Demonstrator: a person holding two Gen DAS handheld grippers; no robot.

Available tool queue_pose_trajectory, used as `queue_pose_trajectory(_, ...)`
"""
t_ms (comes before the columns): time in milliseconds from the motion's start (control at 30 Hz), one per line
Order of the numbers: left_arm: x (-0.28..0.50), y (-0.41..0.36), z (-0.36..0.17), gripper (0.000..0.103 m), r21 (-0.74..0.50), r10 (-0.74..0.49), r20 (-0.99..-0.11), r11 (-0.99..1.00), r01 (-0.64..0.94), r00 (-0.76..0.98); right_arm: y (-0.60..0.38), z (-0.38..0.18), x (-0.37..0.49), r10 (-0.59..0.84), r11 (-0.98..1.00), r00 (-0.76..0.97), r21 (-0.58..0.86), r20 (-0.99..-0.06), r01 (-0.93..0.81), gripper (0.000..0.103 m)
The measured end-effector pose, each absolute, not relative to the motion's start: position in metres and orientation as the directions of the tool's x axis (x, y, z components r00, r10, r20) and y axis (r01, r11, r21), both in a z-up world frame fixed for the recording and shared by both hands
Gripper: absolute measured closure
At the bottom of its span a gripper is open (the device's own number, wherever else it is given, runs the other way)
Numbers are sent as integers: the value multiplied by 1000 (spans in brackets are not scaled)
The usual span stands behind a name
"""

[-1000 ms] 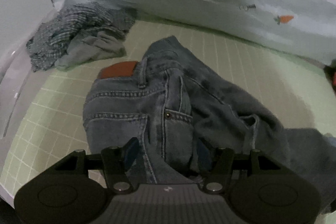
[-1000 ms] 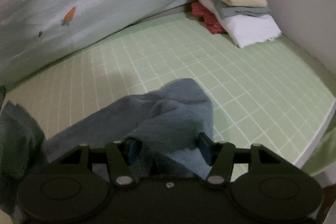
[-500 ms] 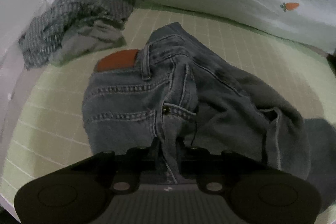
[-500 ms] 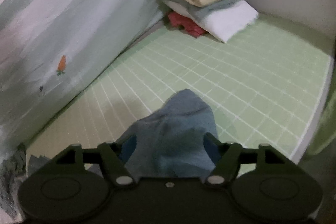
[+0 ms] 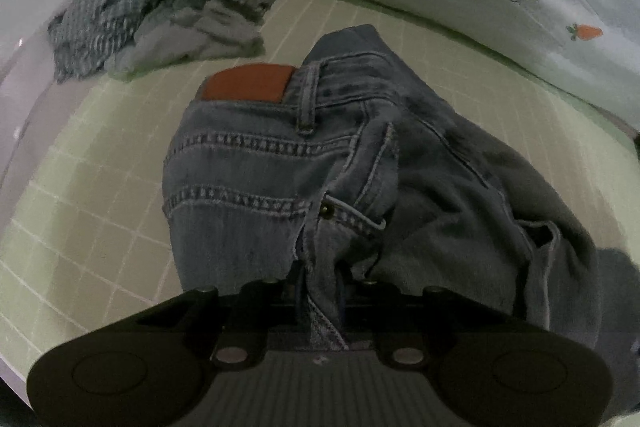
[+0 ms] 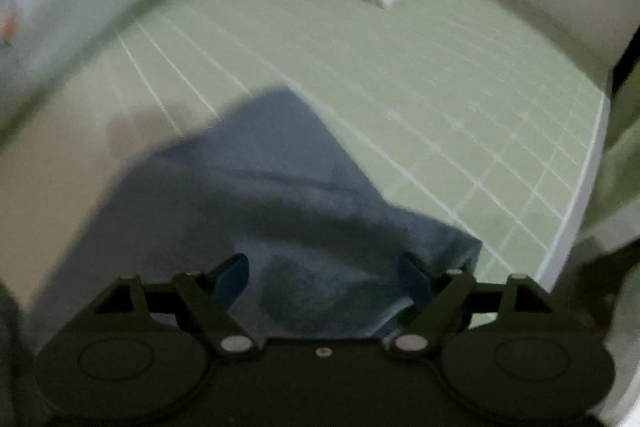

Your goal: Fold clothes

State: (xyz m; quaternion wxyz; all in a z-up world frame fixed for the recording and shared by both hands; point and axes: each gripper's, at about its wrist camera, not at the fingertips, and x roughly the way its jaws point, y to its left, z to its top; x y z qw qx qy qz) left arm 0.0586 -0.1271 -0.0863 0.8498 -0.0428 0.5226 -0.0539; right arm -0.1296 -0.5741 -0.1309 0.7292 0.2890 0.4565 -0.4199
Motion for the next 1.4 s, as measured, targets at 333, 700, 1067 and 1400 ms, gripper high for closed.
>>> queue_pose_trajectory(333, 98, -133, -105, 89, -163, -141, -905, 986, -21, 402, -562, -145, -62, -249, 666, 370, 119, -895, 736, 101)
queue_pose_trajectory(700, 257, -191, -93, 91, -233, -183, -833, 972, -30, 522, -630, -125, 122, -353, 757, 505, 77, -788, 649, 103)
queue_pose_trajectory(1067, 178, -124, 5, 91, -219, -67, -659, 970, -106, 749, -629, 4, 42, -606, 740, 668, 1, -433, 672, 103)
queue_pose_trajectory(1400, 52, -42, -78, 92, -220, 11, -844, 905, -365, 537, -591, -118, -47, -335, 715, 506, 136, -795, 686, 57)
